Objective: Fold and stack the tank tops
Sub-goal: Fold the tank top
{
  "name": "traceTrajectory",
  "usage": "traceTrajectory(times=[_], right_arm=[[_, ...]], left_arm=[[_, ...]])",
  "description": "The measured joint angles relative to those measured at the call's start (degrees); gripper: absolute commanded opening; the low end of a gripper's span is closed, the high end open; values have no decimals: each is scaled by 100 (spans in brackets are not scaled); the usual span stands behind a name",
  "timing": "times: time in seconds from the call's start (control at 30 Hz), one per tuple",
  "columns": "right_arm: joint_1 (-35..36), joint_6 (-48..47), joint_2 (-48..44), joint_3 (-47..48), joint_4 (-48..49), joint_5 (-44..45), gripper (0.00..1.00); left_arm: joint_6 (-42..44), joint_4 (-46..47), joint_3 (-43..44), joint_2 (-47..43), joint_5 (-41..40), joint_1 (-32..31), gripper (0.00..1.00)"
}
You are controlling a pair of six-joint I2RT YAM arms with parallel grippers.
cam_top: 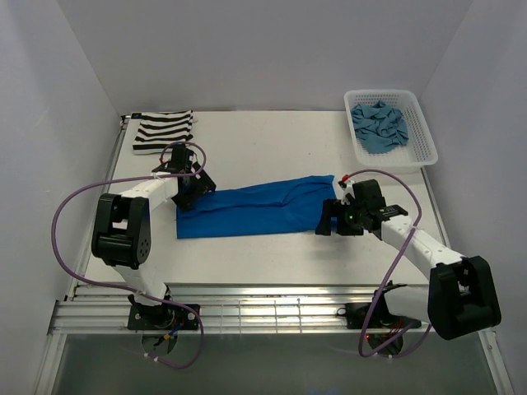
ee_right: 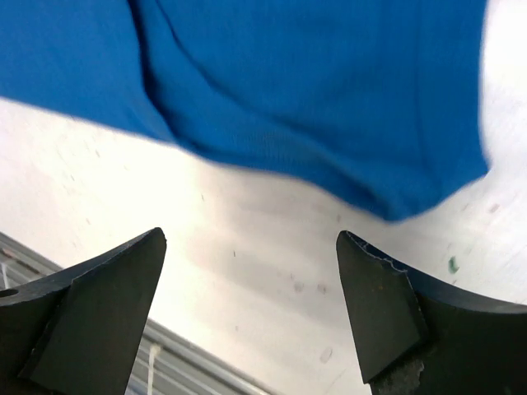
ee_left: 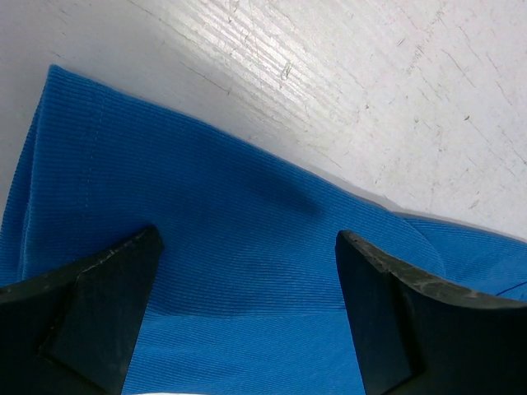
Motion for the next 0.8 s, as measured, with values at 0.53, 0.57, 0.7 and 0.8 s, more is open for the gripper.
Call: traceTrajectory(times=[0.53, 0.57, 0.7, 0.8], right_arm=[[122, 129, 968, 501, -175, 472, 90], [122, 127, 1021, 560, -146, 479, 90], [122, 129, 1224, 763, -90, 520, 90], [122, 125, 1427, 859, -37, 575, 90]], left_arm=[[-20, -15, -2, 0, -35, 0, 98], [-20, -17, -2, 0, -39, 0, 98], [-20, -20, -2, 0, -44, 0, 98], [-24, -33, -2, 0, -61, 0, 98]])
